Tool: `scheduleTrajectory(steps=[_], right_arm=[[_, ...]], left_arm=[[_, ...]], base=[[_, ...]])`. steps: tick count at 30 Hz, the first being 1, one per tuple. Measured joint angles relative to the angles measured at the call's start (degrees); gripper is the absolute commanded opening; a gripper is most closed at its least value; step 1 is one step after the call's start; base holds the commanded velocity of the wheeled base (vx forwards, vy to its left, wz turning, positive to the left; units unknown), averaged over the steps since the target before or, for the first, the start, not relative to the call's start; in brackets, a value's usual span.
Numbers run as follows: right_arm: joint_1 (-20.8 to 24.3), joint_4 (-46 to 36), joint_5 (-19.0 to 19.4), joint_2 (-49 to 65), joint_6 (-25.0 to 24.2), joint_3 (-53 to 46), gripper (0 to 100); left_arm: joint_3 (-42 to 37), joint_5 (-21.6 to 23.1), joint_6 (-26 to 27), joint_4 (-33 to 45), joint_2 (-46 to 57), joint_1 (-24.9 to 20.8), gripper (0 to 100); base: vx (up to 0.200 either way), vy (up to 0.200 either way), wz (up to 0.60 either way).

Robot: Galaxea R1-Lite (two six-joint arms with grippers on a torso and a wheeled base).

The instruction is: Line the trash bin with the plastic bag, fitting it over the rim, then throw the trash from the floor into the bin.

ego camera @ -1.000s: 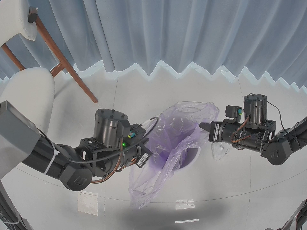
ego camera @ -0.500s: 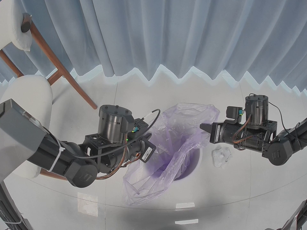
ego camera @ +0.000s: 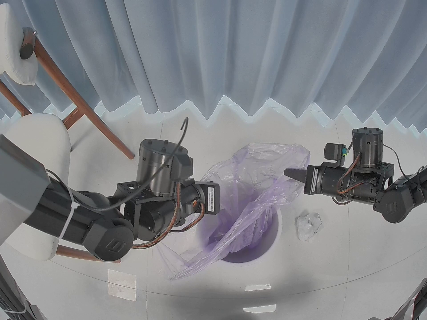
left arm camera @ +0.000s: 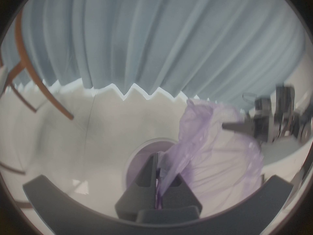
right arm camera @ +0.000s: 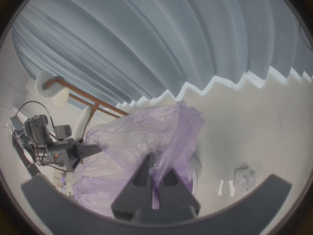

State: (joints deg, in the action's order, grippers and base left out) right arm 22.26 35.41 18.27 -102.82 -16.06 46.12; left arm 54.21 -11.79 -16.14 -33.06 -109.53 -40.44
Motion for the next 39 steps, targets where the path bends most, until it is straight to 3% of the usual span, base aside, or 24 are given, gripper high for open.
scheduleTrajectory(steps=[6, 14, 24, 32, 39], right_arm=[[-0.96, -1.06, 2.72, 1.08, -0.33, -0.59, 0], [-1.18, -1.56, 3.51, 1.88, -0.45, -1.19, 0], [-1.37, -1.62, 3.56, 1.96, -0.59, -1.02, 0], [-2.97, -4.68, 7.05, 2.57, -2.61, -1.13, 0], [-5.25, -6.52, 8.46, 1.94, -3.01, -0.94, 0]], left_arm=[[2.21, -0.28, -14.57, -1.28, 1.32, -1.10, 0], [4.52, 0.41, -24.88, -9.28, 2.26, 2.01, 0], [3.41, -0.06, -28.83, -11.47, 0.30, 1.19, 0], [9.75, -0.13, -35.67, 1.10, -0.48, 1.71, 0], [15.13, 0.63, -36.77, 2.71, -2.73, 4.02, 0]], base=[[0.000, 0.000, 0.00], [0.000, 0.000, 0.00], [0.000, 0.000, 0.00], [0.000, 0.000, 0.00], [0.000, 0.000, 0.00]])
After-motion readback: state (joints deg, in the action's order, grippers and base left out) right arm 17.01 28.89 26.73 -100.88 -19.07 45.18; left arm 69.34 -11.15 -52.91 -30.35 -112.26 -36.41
